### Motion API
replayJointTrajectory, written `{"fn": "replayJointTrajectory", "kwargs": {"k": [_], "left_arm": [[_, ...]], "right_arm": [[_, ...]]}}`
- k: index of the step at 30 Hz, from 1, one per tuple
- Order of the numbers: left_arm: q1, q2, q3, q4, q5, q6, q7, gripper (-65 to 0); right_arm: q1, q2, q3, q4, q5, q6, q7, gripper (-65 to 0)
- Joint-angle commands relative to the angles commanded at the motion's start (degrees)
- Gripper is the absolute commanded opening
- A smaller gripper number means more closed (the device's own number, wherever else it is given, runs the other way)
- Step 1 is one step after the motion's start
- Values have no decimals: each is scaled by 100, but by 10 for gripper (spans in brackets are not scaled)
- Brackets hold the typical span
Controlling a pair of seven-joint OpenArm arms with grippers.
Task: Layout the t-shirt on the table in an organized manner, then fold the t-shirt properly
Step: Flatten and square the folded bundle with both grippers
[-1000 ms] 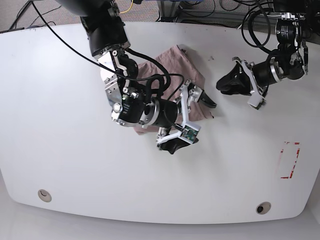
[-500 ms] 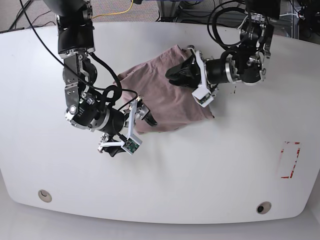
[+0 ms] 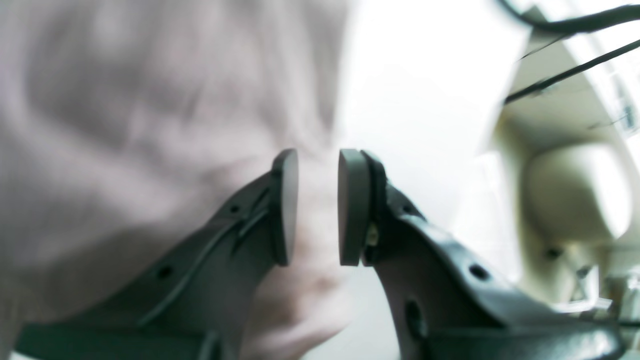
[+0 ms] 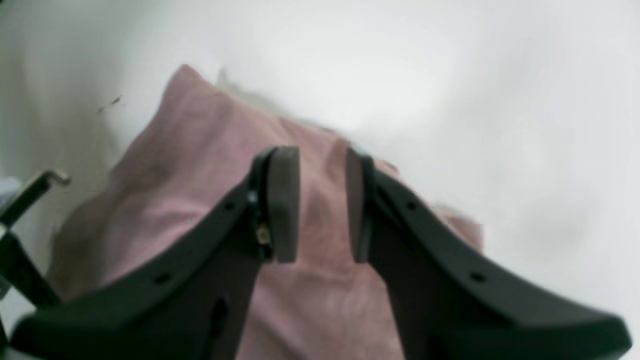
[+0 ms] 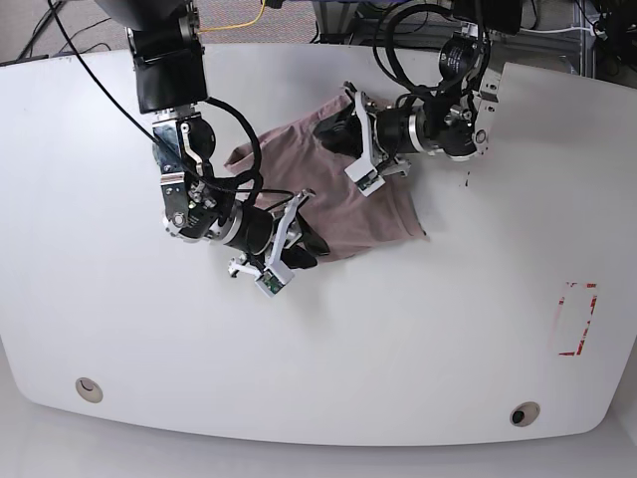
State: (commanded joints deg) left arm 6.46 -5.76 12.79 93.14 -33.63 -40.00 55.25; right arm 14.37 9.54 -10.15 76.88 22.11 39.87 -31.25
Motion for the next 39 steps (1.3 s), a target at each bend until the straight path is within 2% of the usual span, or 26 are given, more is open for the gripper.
{"fn": "replayJointTrajectory", "kwargs": {"k": [3, 7, 16, 21, 28, 32, 37, 39], "left_arm": [[0, -185, 0, -149, 141, 0, 0, -524], [-18, -466, 0, -352, 149, 0, -9, -524], [-598, -1002, 9, -870, 176, 0, -9, -524], [-1011, -1055, 9, -1257, 185, 0, -9, -524], [-1495, -1064, 9, -1292, 141, 0, 44, -524], [-1503, -1055, -44, -677, 132, 0, 422, -524], [-1327, -879, -79, -149, 105, 0, 738, -524], [-1178, -818, -88, 35, 9, 0, 774, -524]], "right_arm": [[-44, 211, -264, -264, -246, 9, 501, -504], [-378, 448, -352, -299, -273, 9, 844, -504], [-1327, 809, -343, 703, -264, -35, 862, -504], [-1864, 870, -202, 1327, -299, -44, 853, -504], [-2145, 826, 141, 2444, -316, -44, 97, -504], [-1987, 826, 220, 3077, -316, -44, -369, -504], [-1644, 826, 220, 3121, -325, -44, -580, -504], [-1424, 818, 220, 2840, -325, -53, -580, -504]]}}
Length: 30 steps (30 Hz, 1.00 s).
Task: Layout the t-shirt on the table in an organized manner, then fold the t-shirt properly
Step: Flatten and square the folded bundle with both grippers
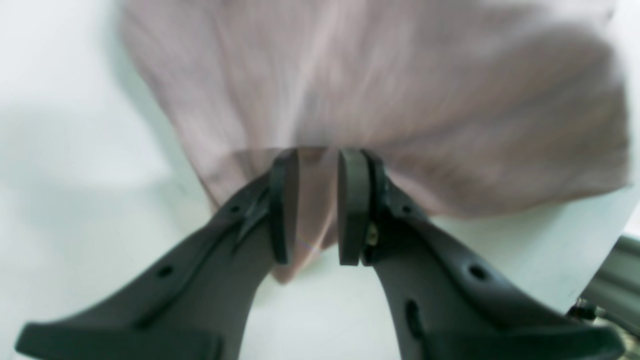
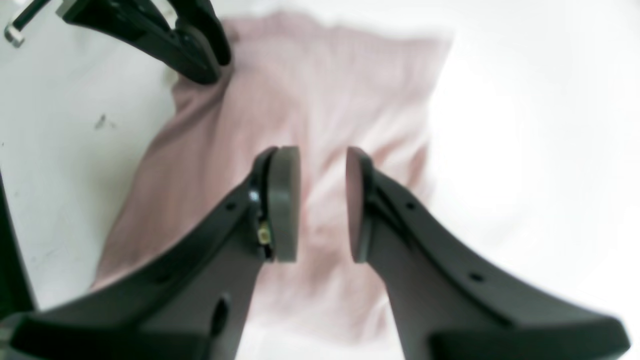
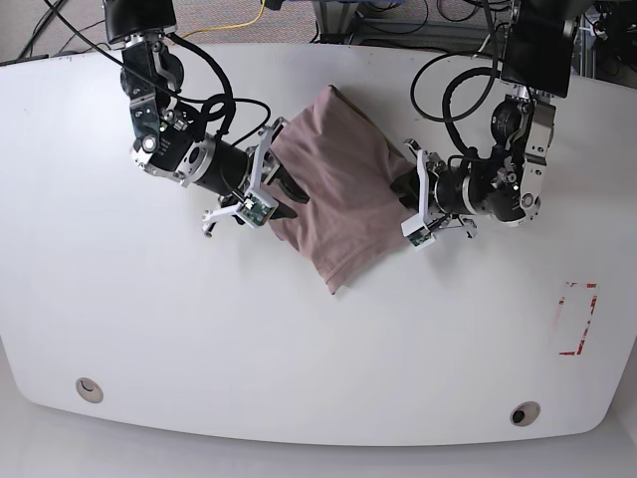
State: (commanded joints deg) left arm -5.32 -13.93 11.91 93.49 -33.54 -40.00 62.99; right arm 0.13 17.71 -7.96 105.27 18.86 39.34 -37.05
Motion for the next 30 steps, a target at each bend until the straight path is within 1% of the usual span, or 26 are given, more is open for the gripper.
{"fn": "replayJointTrajectory", "kwargs": {"k": [2, 5, 7, 10, 13, 17, 20, 21, 23, 30], "left_arm": [[114, 9, 18, 62, -62, 0, -18, -524], [308, 141, 26, 79, -123, 0, -35, -524], [431, 264, 18, 70, -123, 0, -62, -524], [677, 431, 44, 53, -70, 0, -273, -524], [809, 571, 44, -62, 237, 0, -519, -524], [835, 633, 18, -413, 624, 0, -712, -524], [818, 580, 0, -677, 712, 0, -853, -524], [818, 519, -18, -712, 730, 0, -888, -524], [809, 290, -114, -791, 703, 0, -985, -524], [659, -70, -404, -905, 712, 0, -1011, -524]], "right_arm": [[158, 0, -18, -255, 0, 0, 18, -504], [431, -141, -26, -888, -9, 26, 167, -504], [554, -202, -26, -1345, -9, 44, 387, -504], [642, -264, -35, -2154, -9, 44, 1029, -504], [642, -273, -44, -2629, -9, 44, 1459, -504], [589, -281, -44, -2857, -9, 53, 1591, -504], [360, -281, -35, -2866, -9, 53, 1609, -506], [308, -281, -35, -2831, -9, 53, 1609, -506], [88, -264, -35, -2620, 0, 18, 1609, -506], [-571, -264, -26, -1899, 0, -9, 1538, -506]]}}
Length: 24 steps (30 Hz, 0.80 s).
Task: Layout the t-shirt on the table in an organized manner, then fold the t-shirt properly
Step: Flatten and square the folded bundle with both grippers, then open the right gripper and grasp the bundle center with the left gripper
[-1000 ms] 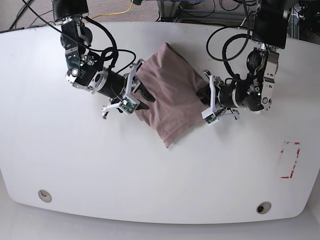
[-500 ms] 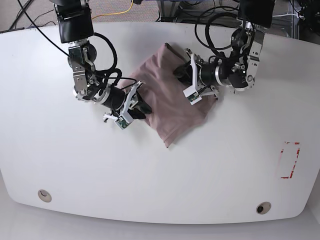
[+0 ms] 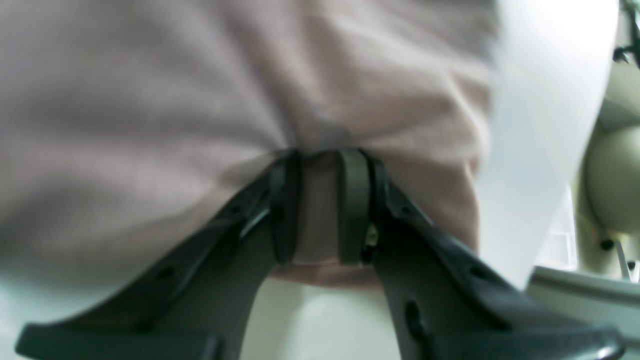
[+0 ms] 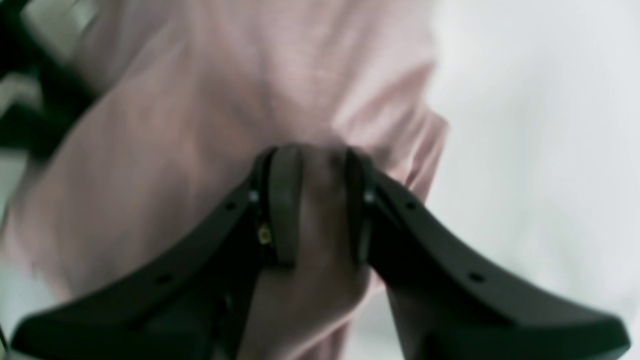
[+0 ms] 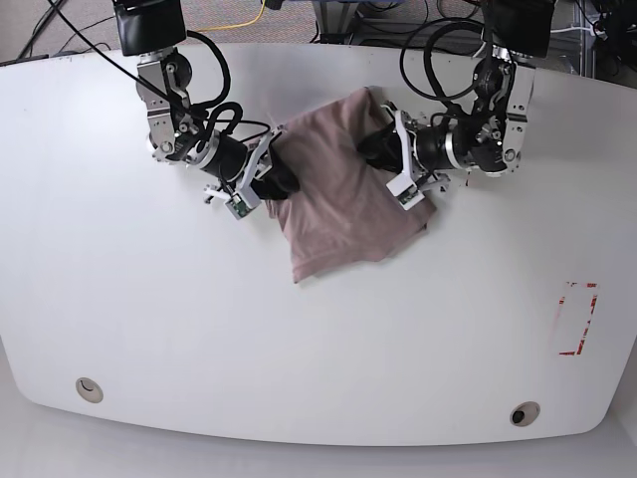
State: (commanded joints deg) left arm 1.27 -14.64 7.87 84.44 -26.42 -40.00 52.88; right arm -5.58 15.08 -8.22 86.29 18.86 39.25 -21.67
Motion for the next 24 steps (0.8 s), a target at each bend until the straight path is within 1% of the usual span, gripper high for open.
{"fn": "replayJointTrajectory", "kwargs": {"k": [5, 9, 12, 13, 17, 21, 24], "left_arm": [[-35, -167, -255, -62, -9, 0, 0, -524], [-9, -167, -431, 18, -18, 0, 0, -524], [9, -167, -475, 343, -18, 0, 9, -524], [62, -167, -475, 545, -18, 0, 18, -524], [167, -123, -466, 1363, 9, 0, 18, -524], [176, 176, -422, 1908, 44, 0, 9, -524], [167, 527, -404, 2040, 273, 0, -9, -524]], "right_arm": [[-158, -9, 0, 316, 0, 0, -290, -506], [-229, -9, 0, 607, 0, 0, -352, -506], [-237, 35, 9, 888, 0, -9, -369, -506], [-237, 62, 18, 1046, 0, -26, -413, -506], [-193, 378, 26, 1688, -9, -237, -897, -506], [-123, 571, 26, 2066, -9, -299, -1090, -506], [-88, 721, 70, 2198, -9, -352, -1090, -506]]}}
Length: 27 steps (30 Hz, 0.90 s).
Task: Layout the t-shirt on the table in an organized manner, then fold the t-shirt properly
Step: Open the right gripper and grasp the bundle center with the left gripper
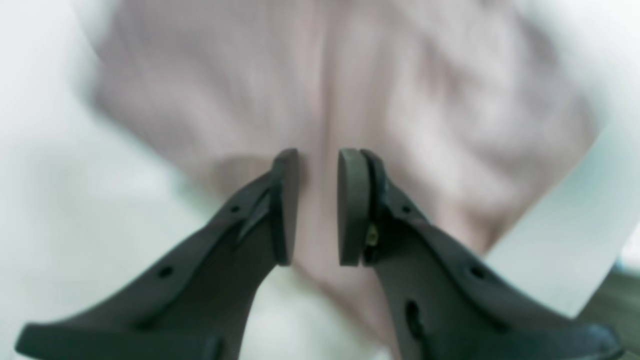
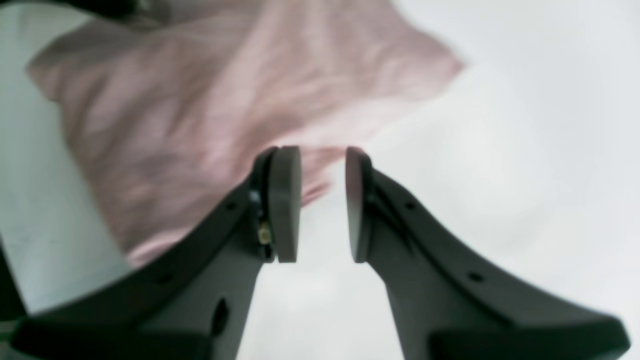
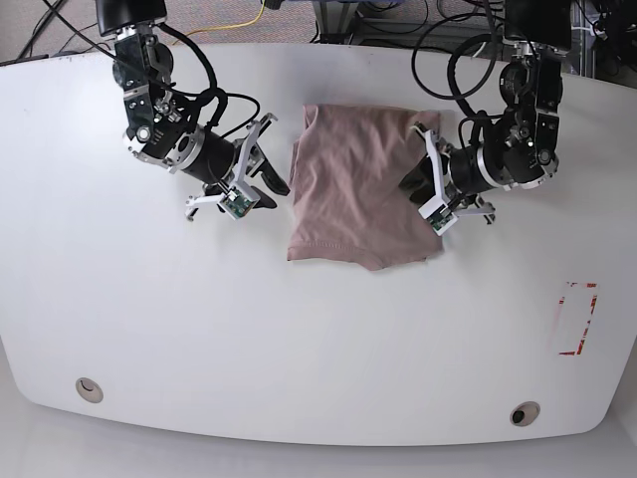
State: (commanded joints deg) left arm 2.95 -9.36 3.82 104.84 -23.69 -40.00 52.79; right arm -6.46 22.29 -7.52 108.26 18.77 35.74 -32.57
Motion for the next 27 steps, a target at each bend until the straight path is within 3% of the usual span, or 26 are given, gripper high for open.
{"fn": "replayJointTrajectory", "kwargs": {"k": [2, 6, 11, 15, 18, 21, 27], "left_arm": [[-26, 281, 79, -9, 299, 0, -26, -524], [-123, 703, 325, -35, 923, 664, -475, -524], [264, 1169, 853, -185, 1820, 1587, -1679, -521], [422, 1327, 1222, -624, 2251, 2343, -2488, -519], [413, 1327, 1503, -1055, 2303, 2756, -2840, -518], [396, 1310, 1837, -1538, 2286, 3108, -3086, -521], [431, 1292, 1705, -2057, 2277, 3222, -3288, -522]], "right_arm": [[9, 62, 176, 35, 9, -9, -9, -506], [0, 70, 527, 35, 9, 18, -18, -504], [0, 70, 862, 26, 9, 35, -18, -503], [-9, 79, 1037, 35, 9, 35, -18, -501], [-9, 79, 1055, 26, 9, 35, -18, -501], [-18, 79, 1055, 26, 26, 35, -18, -503], [-105, 79, 1055, 35, 62, 35, -18, -503]]}}
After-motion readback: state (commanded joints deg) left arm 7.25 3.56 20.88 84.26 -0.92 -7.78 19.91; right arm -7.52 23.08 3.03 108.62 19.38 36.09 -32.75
